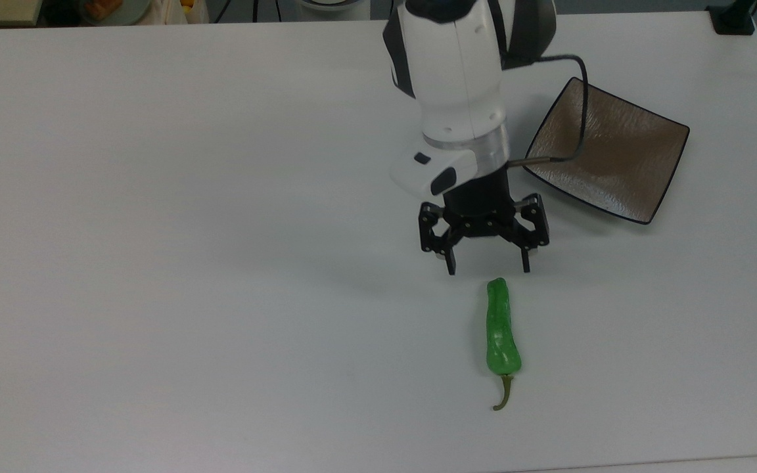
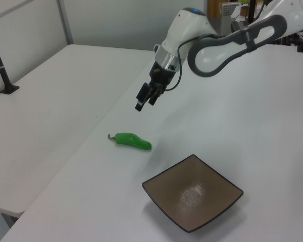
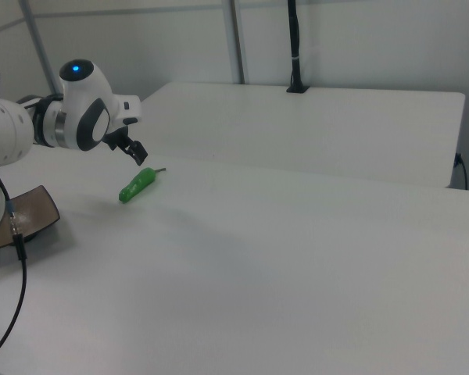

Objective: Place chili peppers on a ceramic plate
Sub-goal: 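Move the open gripper over the green chili pepper and lower it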

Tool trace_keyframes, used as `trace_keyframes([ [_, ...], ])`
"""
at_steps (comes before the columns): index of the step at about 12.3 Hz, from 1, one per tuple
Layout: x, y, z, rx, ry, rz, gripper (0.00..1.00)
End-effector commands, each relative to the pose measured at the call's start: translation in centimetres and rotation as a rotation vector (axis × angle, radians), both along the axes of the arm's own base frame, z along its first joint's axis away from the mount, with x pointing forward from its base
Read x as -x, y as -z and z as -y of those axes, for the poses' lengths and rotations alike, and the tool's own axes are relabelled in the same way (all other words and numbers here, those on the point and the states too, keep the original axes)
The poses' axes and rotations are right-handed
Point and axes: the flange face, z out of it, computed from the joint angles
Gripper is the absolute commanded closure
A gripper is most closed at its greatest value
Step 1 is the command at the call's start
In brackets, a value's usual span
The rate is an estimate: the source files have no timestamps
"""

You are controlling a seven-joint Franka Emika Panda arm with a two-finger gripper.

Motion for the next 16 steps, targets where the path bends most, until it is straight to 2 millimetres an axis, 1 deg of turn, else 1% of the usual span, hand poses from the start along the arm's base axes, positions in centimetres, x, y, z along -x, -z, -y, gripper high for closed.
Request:
trace_keyframes([
  [1,-1.4,2.7,-3.2,-0.035,0.031,0.056,0.00],
  [2,-1.3,3.8,-4.3,-0.026,0.028,0.062,0.00],
  [3,-1.5,4.9,-4.8,-0.018,0.029,0.062,0.00],
  [4,-1.7,5.6,-4.9,-0.010,0.028,0.060,0.00],
  [5,-1.9,6.8,-5.0,0.001,0.027,0.055,0.00],
  [7,-2.0,7.5,-5.0,0.010,0.025,0.053,0.00],
  [9,-2.1,7.7,-5.0,0.009,0.022,0.070,0.00],
  [11,-2.1,8.5,-5.1,0.027,0.011,0.080,0.00],
  [13,-2.2,8.7,-5.2,-0.010,0.048,0.106,0.00],
  [15,-2.3,9.7,-5.1,-0.007,0.049,0.101,0.00],
  [16,-2.3,10.6,-5.1,0.015,0.037,0.102,0.00],
])
